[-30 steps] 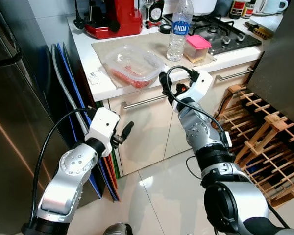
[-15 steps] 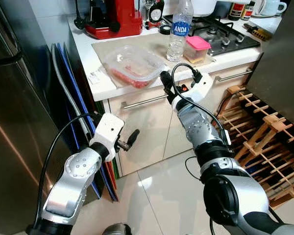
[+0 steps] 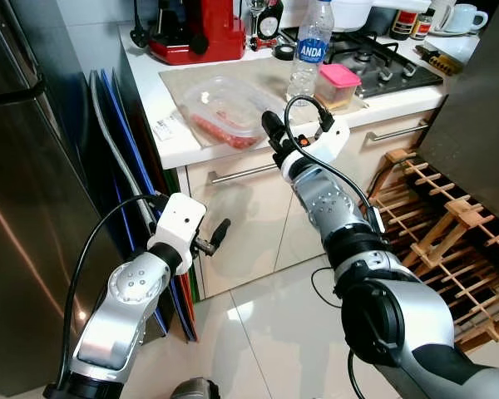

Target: Restocking fridge

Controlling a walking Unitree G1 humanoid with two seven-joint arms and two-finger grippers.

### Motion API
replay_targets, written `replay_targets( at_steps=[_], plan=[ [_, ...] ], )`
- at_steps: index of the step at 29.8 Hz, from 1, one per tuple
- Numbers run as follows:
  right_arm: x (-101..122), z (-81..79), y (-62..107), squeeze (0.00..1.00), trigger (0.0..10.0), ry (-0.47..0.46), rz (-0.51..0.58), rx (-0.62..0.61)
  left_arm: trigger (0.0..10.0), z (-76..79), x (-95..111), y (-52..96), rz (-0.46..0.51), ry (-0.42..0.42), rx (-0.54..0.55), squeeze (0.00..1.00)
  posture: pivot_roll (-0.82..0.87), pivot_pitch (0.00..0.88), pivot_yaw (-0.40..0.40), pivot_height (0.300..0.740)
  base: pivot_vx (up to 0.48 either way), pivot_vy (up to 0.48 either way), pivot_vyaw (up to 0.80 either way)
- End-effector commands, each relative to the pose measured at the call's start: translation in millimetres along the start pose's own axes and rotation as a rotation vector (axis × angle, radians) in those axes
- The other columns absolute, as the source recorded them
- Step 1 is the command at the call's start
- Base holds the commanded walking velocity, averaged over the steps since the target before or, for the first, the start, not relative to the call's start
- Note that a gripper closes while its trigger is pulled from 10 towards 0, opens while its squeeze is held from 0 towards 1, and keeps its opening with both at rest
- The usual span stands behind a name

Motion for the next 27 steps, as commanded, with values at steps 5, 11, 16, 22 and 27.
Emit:
replay_targets(
  at_steps=[5,11,16,22,27],
  plan=[
    [-23,-27.3,-5.2,0.00,10.0,-0.108,-0.053,0.041,10.0,-1.7,3,2.1,0.008,-0.006,0.015,0.00,0.12,0.025,-0.031,0.740,0.000,0.000,0.00],
    [-26,-20.6,-4.9,0.00,10.0,-0.138,-0.065,0.013,10.0,-2.3,3,2.9,0.008,-0.009,0.020,0.00,0.12,0.029,-0.033,0.740,0.000,0.000,0.00],
    [-27,-17.1,-5.1,0.00,10.0,-0.142,-0.075,-0.007,10.0,-2.5,4,2.7,0.009,-0.007,0.022,0.00,0.12,0.031,-0.035,0.740,0.000,0.000,0.00],
    [-20,-15.3,-6.6,0.00,10.0,-0.109,-0.062,-0.017,10.0,-1.9,6,4.1,0.015,-0.008,0.028,0.00,0.13,0.036,-0.041,0.740,0.000,0.000,0.00],
    [-20,-15.5,-7.1,0.00,10.0,-0.098,-0.062,-0.018,10.0,-2.3,7,4.7,0.016,-0.008,0.032,0.00,0.13,0.040,-0.044,0.740,0.000,0.000,0.00]
  ],
)
Point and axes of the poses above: a point about 5 cm out from each wrist's last joint towards the gripper, its own y axis pointing back from the gripper into the wrist, its own x axis along the axis of the wrist's last joint, z = x × y, the point moved 6 cm from there along -y, pointing out of the wrist towards the gripper, and after that the axes turned 9 degrees about y, right-handed, at the moved point
